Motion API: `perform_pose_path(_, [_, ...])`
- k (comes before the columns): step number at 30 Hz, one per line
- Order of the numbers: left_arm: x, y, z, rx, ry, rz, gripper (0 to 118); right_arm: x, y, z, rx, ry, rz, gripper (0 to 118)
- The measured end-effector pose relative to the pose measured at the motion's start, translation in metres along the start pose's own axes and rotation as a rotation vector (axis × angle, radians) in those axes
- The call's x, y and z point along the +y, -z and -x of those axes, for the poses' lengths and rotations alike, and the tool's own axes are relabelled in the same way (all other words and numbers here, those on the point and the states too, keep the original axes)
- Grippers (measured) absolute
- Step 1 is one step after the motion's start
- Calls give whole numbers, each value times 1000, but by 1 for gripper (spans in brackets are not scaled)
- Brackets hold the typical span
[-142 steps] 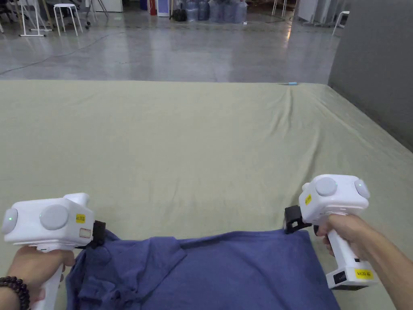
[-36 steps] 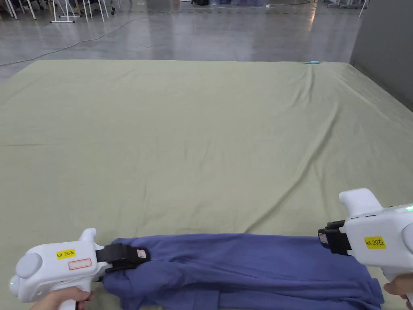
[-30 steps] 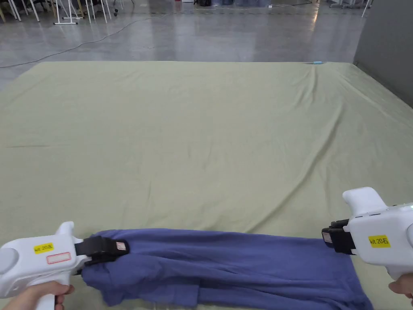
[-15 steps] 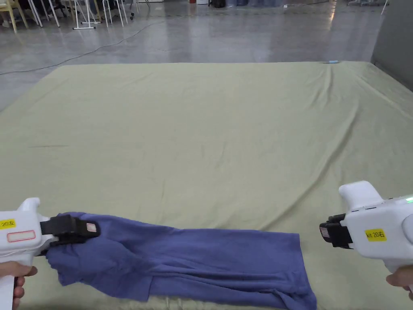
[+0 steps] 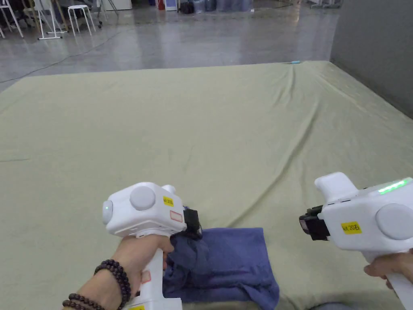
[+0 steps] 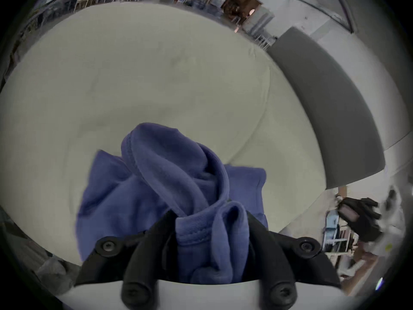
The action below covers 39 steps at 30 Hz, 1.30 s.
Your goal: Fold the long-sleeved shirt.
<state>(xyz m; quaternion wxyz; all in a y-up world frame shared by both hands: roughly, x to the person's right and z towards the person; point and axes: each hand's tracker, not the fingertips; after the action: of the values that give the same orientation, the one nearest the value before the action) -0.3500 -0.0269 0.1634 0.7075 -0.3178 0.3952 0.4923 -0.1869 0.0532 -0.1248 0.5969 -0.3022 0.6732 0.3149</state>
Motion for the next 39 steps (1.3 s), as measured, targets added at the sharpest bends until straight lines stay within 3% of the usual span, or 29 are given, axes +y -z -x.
perform_pose_path(2, [-6, 21, -15, 1, 14, 39, 28, -6, -6, -8, -9, 10, -5, 0])
perform_pose_path(4, [-14, 33, -26, -65, 38, 45, 88, -11, -6, -18, -16, 24, -6, 0])
perform_pose_path(5, [-16, 38, -29, -138, 25, 50, 107, -14, -7, -22, -20, 33, -6, 0])
perform_pose_path(6, [-18, 42, -31, -182, 4, 59, 114, -15, -7, -25, -24, 39, -7, 0])
perform_pose_path(11, [-17, 35, -33, -190, -8, 43, 114, -23, -11, -32, -30, 62, -2, 0])
perform_pose_path(13, [-13, 16, -27, -220, -20, 12, 106, -24, -12, -36, -29, 67, -3, 0])
perform_pose_path(14, [-12, 4, -22, -255, -18, -1, 89, -24, -13, -36, -28, 68, -4, 0])
perform_pose_path(15, [-12, -7, -16, -265, -11, -17, 42, -24, -14, -36, -29, 69, -6, 0])
perform_pose_path(16, [-17, -24, -16, -254, 16, -67, 4, -23, -15, -35, -30, 70, -9, 0])
perform_pose_path(20, [-35, -44, -6, -16, 105, -206, 0, -17, -19, -31, -24, 68, -22, 0])
perform_pose_path(23, [-50, -27, -7, 89, 188, -177, 0, -13, -13, -27, -18, 57, -20, 0])
perform_pose_path(32, [-59, 76, -35, 25, 225, -117, 0, -14, -13, -18, 0, 46, -20, 0])
perform_pose_path(39, [-69, 89, -66, -21, 226, -131, 0, -17, -17, -21, -2, 55, -19, 0])
